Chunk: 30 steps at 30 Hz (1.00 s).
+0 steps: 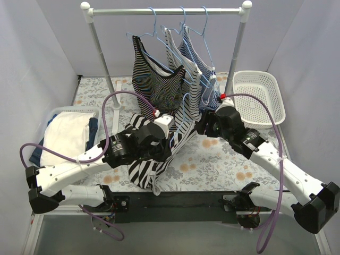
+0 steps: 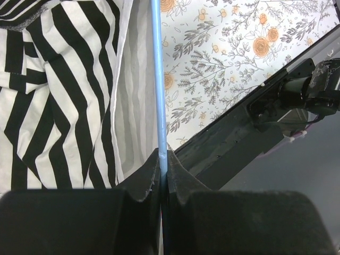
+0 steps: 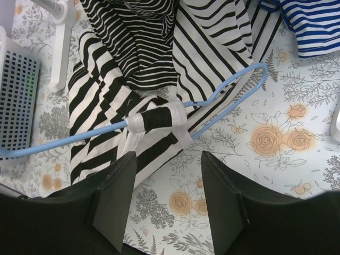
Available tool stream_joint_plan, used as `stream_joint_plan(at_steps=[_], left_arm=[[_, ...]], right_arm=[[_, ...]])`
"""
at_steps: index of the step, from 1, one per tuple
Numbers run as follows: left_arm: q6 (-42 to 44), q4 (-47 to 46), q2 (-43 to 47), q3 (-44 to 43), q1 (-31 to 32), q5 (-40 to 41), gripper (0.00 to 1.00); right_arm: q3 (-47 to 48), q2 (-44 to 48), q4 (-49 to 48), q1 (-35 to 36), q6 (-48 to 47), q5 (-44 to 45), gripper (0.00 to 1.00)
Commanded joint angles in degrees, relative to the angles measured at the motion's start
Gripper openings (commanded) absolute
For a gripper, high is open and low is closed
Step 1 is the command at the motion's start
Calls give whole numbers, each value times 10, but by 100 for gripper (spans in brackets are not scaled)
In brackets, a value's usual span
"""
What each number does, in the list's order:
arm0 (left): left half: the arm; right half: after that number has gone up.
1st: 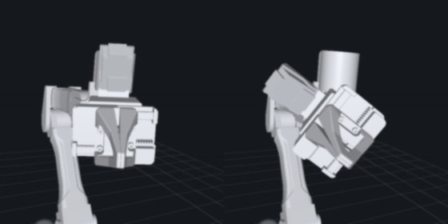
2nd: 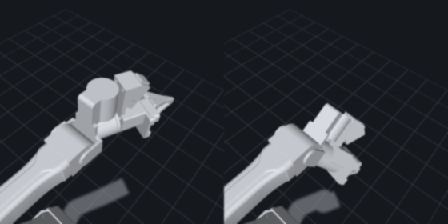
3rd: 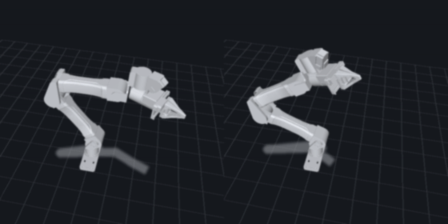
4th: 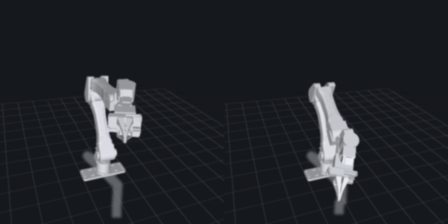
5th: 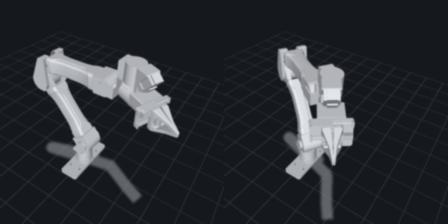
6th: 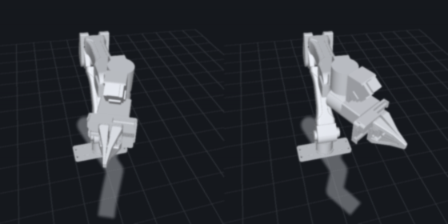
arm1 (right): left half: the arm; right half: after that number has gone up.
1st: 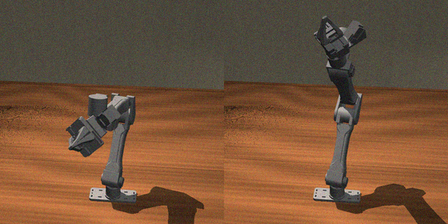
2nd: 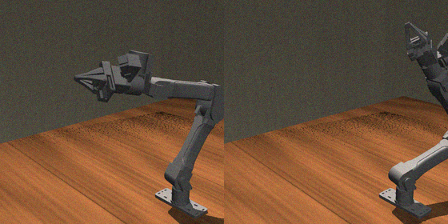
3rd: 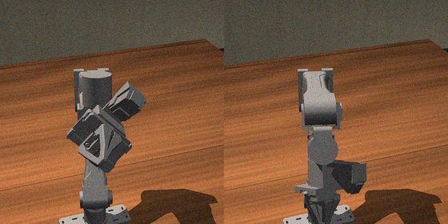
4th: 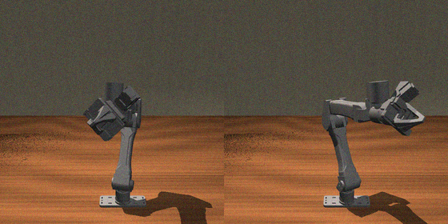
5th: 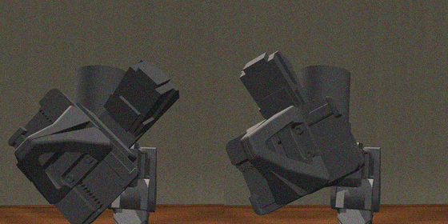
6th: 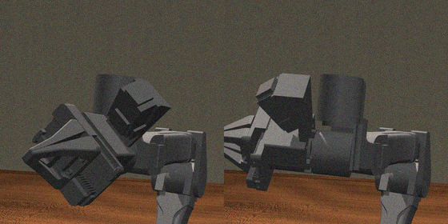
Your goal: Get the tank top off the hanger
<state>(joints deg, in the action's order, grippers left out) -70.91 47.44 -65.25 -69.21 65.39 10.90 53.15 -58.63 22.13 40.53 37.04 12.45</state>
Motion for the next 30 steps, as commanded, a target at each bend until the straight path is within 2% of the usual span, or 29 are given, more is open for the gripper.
stream_joint_plan(at_steps=[1,5,8,11,14,18,19,21,22,26,27,30], left_arm=[[4,-24,21,-6,4,-3,0],[2,-29,16,-1,4,-9,0],[1,-34,15,0,4,-4,0],[8,-37,9,-7,4,-3,0],[12,-43,6,-10,4,-9,0],[10,-43,10,-12,4,-16,0],[8,-45,14,-10,4,-18,0],[5,-46,24,-6,4,-18,0],[4,-46,28,-5,4,-18,0],[1,-30,37,1,4,-4,0],[0,-22,38,3,4,-2,0],[2,-10,47,11,4,-10,0]], right_arm=[[22,-13,-46,-19,-22,-53,59],[23,-17,-71,-20,-22,-80,60],[29,-18,-68,-20,-21,-94,66],[20,-11,-64,-20,-21,-87,66],[20,-24,-49,-20,-22,-71,60],[22,-39,-49,-21,-27,-59,40],[23,-41,-48,-21,-28,-57,39],[25,-40,-49,-24,-35,-48,20],[26,-39,-48,-28,-39,-45,16],[29,-11,-37,-45,-50,-23,9],[26,-6,-36,-53,-53,-27,2],[31,2,-10,-96,-66,-26,1]])
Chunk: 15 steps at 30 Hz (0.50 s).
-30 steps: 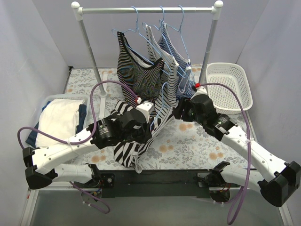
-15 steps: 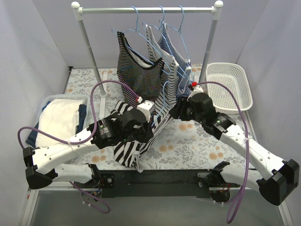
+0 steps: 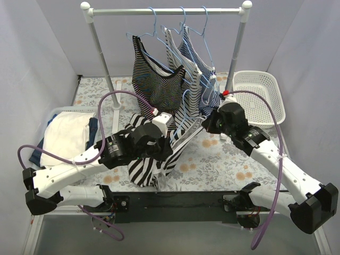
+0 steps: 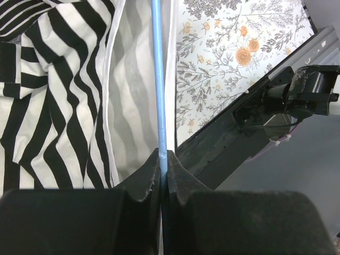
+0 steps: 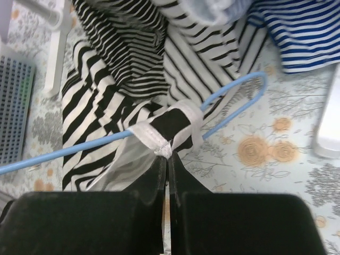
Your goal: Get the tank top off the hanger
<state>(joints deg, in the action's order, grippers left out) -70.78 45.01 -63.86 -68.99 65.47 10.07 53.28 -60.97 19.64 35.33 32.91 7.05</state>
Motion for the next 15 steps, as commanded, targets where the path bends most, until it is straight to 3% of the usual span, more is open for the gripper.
stream_joint_plan(at_steps=[1,9,15], left_arm=[[3,13,42,11,3,-6,0],[17,20,98,20,3,-64,0],[21,2,118,8,3,-85,0]], right_arm=[[31,25,26,-74,-35,23,1],[46,-27,44,-231,-91,-47,1],[33,-81,44,-241,-98,-84,1]])
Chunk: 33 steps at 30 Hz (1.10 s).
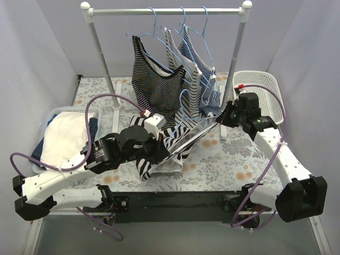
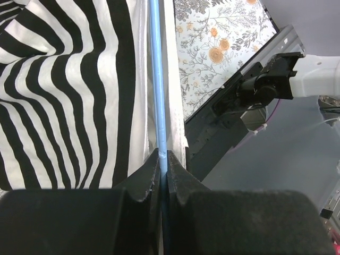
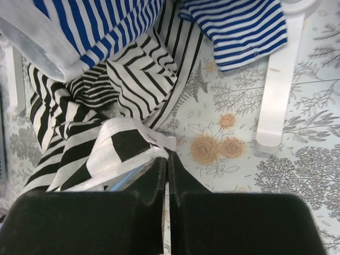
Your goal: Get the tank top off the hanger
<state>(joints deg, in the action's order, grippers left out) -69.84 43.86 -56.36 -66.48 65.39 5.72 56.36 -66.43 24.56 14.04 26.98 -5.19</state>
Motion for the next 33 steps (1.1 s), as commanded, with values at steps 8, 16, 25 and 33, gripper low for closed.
stream_joint_plan(at_steps=[8,16,25,33], left_arm=[[19,43,32,-8,4,-98,0],[20,41,28,13,4,-127,0],[18,62,38,15,4,-147,0],[22,32,42,17,4,-179,0]], right_arm=[[4,-38,-28,-47,-43,48,1],[55,-93,-27,-84,-47,9,1],[45,-120,-35,-109,-67,-49,1],[-13,-120,-57,-109,-56,-66,1]])
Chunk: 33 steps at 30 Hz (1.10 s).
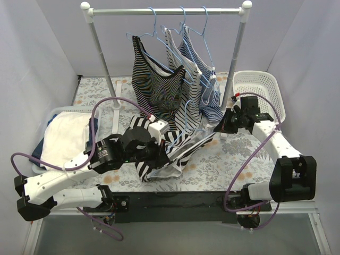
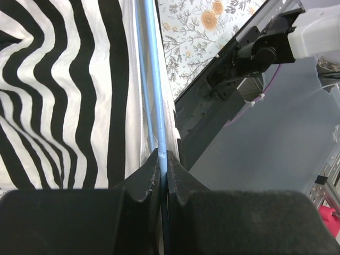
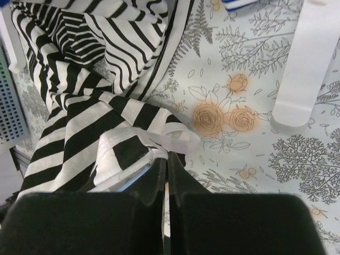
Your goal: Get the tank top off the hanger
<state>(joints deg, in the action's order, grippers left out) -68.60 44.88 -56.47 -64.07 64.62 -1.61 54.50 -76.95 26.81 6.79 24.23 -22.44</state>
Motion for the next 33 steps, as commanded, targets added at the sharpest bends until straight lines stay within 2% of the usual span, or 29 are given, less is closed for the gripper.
stream_joint_plan(at_steps=[1,9,12,16,22,25,27,31,33], left_arm=[[14,21,39,-7,11,-114,0],[18,24,15,-4,11,-156,0],[14,32,17,7,11,-154,0],[5,9,29,6,12,-125,0],[7,-38,58,-20,12,-24,0],[24,-57,53,-35,12,5,0],[31,-77,42,-39,12,3,0],[36,-65,0,-47,12,7,0],[36,-48,-25,-43,12,28,0]], right_arm=[[13,-16,-81,-37,-25,107,1],[92,-46,-79,-40,-18,142,2],[109,-57,-79,-41,-14,121,2],[82,-59,-76,-41,-8,113,2],[0,-17,-62,-29,-30,106,2],[-24,5,-50,3,-33,121,2],[-28,15,-35,44,-33,130,2],[-32,69,-11,146,-15,203,5],[-43,100,-8,195,17,221,10]])
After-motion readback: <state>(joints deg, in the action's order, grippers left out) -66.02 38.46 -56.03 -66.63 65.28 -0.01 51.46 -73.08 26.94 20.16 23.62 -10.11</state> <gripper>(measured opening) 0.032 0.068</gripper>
